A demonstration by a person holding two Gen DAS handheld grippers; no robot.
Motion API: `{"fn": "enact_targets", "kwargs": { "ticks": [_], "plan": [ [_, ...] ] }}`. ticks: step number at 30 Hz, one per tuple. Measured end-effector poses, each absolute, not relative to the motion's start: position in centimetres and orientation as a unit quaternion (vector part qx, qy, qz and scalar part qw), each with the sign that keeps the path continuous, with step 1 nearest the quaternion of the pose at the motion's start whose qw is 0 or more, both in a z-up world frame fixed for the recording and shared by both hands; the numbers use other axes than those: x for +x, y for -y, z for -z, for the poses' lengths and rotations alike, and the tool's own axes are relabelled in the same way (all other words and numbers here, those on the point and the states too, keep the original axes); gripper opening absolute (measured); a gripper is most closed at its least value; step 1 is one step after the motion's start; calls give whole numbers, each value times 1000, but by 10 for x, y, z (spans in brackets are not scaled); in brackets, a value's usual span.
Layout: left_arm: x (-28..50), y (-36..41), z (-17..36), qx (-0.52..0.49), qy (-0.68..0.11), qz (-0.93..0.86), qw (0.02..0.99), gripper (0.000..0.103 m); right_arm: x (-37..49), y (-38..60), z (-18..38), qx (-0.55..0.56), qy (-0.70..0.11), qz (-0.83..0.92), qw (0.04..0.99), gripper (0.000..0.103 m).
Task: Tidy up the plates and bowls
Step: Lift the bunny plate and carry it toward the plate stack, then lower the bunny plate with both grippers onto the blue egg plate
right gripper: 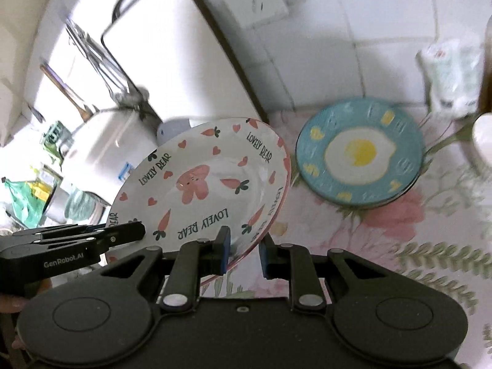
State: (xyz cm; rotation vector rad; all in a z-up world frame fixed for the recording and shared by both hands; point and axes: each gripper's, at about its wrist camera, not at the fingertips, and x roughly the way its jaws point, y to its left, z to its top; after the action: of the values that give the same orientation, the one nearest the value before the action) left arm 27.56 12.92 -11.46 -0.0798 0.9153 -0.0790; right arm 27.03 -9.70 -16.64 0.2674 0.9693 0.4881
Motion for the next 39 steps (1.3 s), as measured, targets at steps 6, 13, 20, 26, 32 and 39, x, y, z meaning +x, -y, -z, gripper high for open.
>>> {"fn": "enact_targets", "kwargs": {
  "ticks": [6,13,20,26,32,39],
  "plan": [
    [293,-99,92,-26,-426,67,902,26,271,124,141,126,-438,-213,864,25],
    [322,-66,95,-13,-424,91,901,26,287,157,142,129,-433,-195,871,26],
    [358,-43,115,-12,-445,102,890,26,312,179,159,135,-451,-178,864,26],
    [391,-30,139,-22,-463,100,881,26,341,194,178,137,-471,-169,855,26],
    [417,-29,173,-46,-487,91,867,26,372,196,202,124,-507,-161,838,27],
    [439,-28,209,-55,-518,80,850,26,399,191,233,121,-549,-138,815,27]
  ]
}}
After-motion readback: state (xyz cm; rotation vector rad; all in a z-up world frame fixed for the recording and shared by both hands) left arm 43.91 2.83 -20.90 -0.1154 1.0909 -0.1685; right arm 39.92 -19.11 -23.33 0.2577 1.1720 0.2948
